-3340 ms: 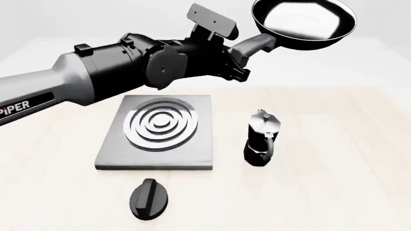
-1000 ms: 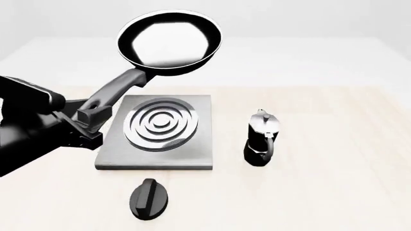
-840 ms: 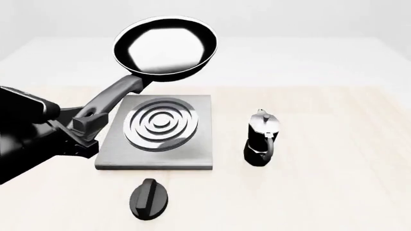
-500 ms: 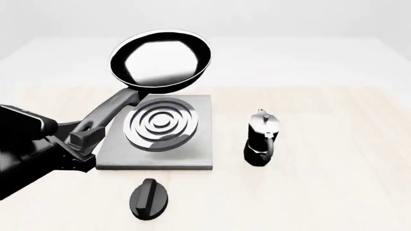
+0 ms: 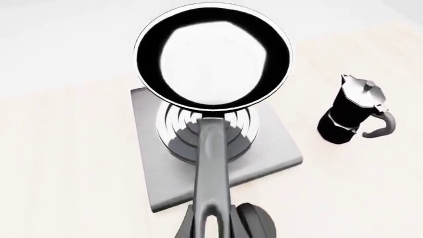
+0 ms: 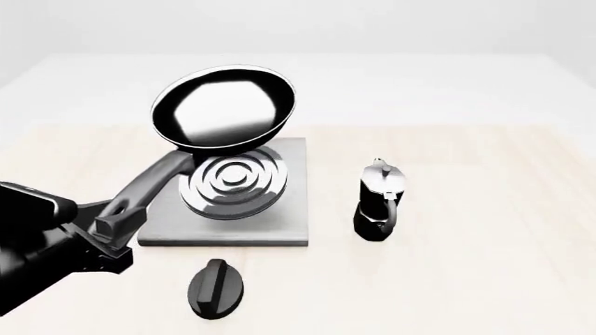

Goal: Put the frying pan on the stove.

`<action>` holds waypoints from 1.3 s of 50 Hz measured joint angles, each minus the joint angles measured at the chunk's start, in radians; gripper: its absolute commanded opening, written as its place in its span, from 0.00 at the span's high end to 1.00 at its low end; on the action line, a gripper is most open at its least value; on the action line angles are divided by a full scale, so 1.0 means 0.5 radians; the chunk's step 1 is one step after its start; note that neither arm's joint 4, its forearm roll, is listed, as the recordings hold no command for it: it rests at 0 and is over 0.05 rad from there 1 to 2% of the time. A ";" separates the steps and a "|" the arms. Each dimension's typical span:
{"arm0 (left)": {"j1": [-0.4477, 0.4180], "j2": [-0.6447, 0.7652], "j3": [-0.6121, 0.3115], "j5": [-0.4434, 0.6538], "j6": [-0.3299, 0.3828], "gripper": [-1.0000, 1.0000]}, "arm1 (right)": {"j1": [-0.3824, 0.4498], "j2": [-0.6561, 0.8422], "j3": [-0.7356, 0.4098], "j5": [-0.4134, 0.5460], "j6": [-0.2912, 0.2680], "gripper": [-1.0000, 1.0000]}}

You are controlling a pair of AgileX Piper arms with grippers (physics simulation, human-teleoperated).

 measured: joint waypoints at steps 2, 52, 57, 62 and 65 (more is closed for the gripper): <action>0.002 -0.004 0.011 -0.003 -0.005 1.00 | 0.001 0.000 0.003 -0.002 -0.001 0.00; 0.006 0.126 0.222 -0.213 -0.077 1.00 | 0.013 0.000 -0.006 0.013 -0.024 0.00; 0.008 0.134 0.233 -0.224 -0.079 1.00 | 0.015 0.000 -0.008 0.016 -0.027 0.00; 0.009 0.141 0.248 -0.237 -0.079 1.00 | 0.017 0.000 -0.005 0.014 -0.030 0.00; 0.008 0.147 0.258 -0.245 -0.080 1.00 | 0.019 0.000 -0.004 0.014 -0.032 0.00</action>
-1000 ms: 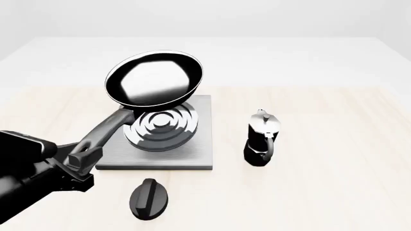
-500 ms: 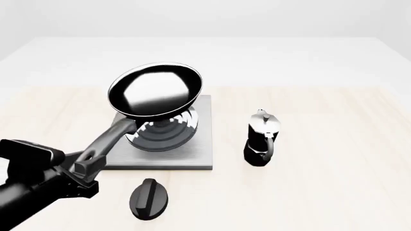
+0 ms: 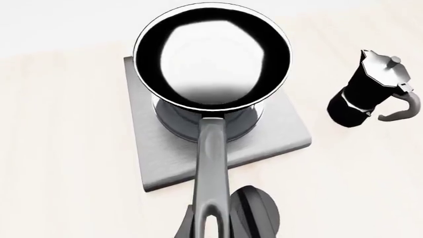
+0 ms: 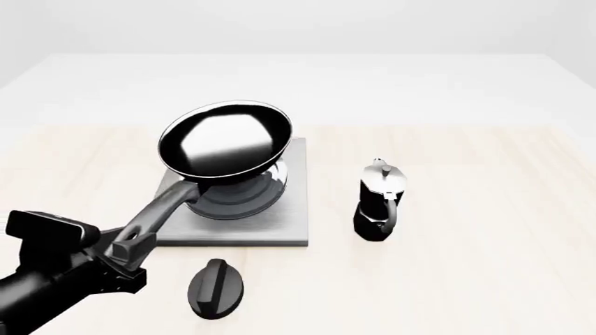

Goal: Put the frying pan on the stove.

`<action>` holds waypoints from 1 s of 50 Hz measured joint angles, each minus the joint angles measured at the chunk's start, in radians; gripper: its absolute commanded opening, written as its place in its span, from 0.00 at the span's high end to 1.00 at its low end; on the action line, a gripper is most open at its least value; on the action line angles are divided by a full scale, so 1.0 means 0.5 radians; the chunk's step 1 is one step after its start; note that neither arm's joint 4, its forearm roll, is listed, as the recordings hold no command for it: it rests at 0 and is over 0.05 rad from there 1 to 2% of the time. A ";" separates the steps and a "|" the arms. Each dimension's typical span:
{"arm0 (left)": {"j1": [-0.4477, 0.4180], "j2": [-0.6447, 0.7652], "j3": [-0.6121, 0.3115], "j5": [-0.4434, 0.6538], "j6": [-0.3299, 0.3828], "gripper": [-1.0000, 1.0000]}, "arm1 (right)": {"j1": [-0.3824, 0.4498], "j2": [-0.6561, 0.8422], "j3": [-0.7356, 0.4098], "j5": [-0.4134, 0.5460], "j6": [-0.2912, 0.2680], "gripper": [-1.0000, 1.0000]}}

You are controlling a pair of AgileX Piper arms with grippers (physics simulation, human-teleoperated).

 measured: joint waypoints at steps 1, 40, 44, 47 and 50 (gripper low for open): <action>0.000 0.002 0.003 -0.002 0.000 1.00 | 0.001 0.000 0.000 0.000 0.000 0.00; 0.030 0.186 0.113 -0.199 0.039 1.00 | 0.015 0.000 0.033 -0.027 -0.015 0.00; 0.030 0.215 0.125 -0.232 0.038 1.00 | 0.016 0.000 0.036 -0.028 -0.015 0.00; 0.029 0.232 0.134 -0.250 0.037 1.00 | 0.016 0.000 0.037 -0.028 -0.016 0.00; 0.029 0.239 0.141 -0.256 0.036 1.00 | 0.017 0.000 0.037 -0.028 -0.016 0.00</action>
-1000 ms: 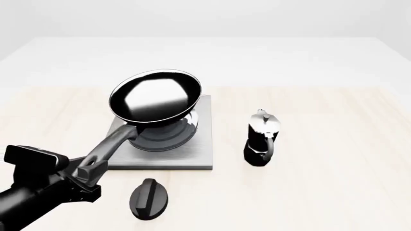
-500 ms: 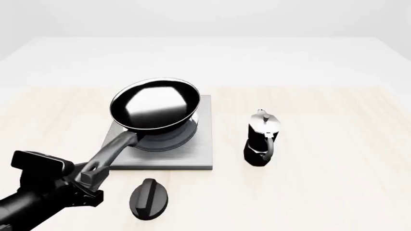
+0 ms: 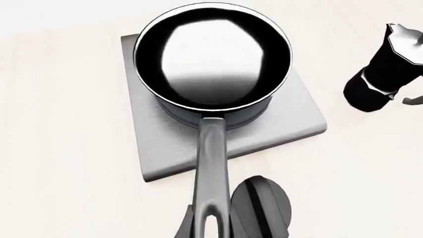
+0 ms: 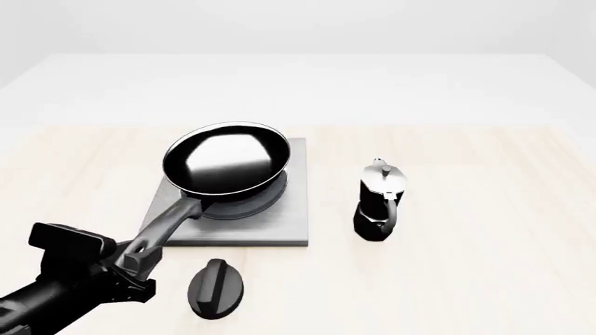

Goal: Put the frying pan on the stove.

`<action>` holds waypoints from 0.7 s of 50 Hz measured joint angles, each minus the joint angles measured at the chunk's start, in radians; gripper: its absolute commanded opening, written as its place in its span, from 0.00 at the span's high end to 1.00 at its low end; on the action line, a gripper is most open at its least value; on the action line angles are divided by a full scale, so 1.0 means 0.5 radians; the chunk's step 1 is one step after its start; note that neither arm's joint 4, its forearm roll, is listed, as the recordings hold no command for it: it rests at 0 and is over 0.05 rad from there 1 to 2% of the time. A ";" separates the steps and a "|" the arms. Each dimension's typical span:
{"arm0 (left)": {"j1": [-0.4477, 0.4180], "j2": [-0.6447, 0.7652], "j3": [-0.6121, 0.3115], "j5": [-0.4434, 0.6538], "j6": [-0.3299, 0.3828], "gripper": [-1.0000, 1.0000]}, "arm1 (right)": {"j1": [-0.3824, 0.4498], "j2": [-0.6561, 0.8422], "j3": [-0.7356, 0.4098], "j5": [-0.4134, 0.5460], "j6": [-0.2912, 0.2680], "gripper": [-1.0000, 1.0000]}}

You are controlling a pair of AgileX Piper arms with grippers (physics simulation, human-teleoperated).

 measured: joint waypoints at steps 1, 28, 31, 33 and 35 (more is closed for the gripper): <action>0.001 0.002 0.002 -0.002 0.000 1.00 | 0.000 0.000 0.000 0.000 0.000 0.00; 0.005 0.064 0.041 -0.118 -0.023 1.00 | 0.003 0.000 -0.015 0.011 -0.001 0.00; 0.002 0.067 0.043 -0.123 -0.027 0.00 | 0.004 0.000 -0.016 0.013 -0.001 0.00; -0.003 0.070 0.045 -0.128 -0.030 0.00 | 0.004 0.000 -0.017 0.013 -0.001 0.00; -0.008 0.073 0.047 -0.131 -0.033 0.00 | 0.004 0.000 -0.018 0.014 -0.001 0.00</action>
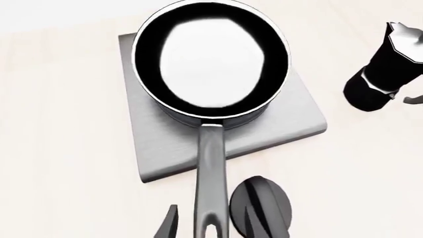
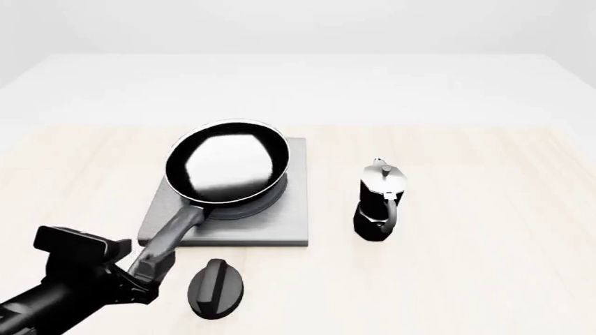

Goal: Put the frying pan on the stove.

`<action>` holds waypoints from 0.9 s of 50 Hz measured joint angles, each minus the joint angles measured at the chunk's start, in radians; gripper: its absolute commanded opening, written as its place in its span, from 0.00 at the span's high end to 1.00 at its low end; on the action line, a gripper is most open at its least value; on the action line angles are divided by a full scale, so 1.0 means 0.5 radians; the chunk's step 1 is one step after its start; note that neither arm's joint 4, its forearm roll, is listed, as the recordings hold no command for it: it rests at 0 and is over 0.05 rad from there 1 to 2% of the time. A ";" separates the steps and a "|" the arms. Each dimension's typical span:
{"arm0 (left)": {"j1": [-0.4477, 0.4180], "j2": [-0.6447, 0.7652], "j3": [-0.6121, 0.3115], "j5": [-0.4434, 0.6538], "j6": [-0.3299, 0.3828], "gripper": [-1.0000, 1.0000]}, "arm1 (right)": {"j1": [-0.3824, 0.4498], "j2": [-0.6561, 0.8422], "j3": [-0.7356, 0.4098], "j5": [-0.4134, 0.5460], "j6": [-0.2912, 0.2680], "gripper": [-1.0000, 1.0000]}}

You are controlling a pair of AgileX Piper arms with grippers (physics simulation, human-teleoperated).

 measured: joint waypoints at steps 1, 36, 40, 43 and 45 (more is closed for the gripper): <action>-0.003 0.001 0.001 -0.002 -0.002 0.00 | 0.000 0.000 -0.001 0.001 0.000 0.00; 0.013 -0.356 -0.267 0.477 0.128 0.00 | 0.007 0.000 -0.016 0.016 0.001 0.00; 0.036 -0.443 -0.360 0.594 0.181 0.00 | 0.008 0.000 -0.021 0.021 0.001 0.00; 0.056 -0.506 -0.430 0.672 0.216 0.00 | 0.009 0.000 -0.025 0.025 0.001 0.00; 0.068 -0.545 -0.474 0.718 0.239 0.00 | 0.010 0.000 -0.026 0.025 0.001 0.00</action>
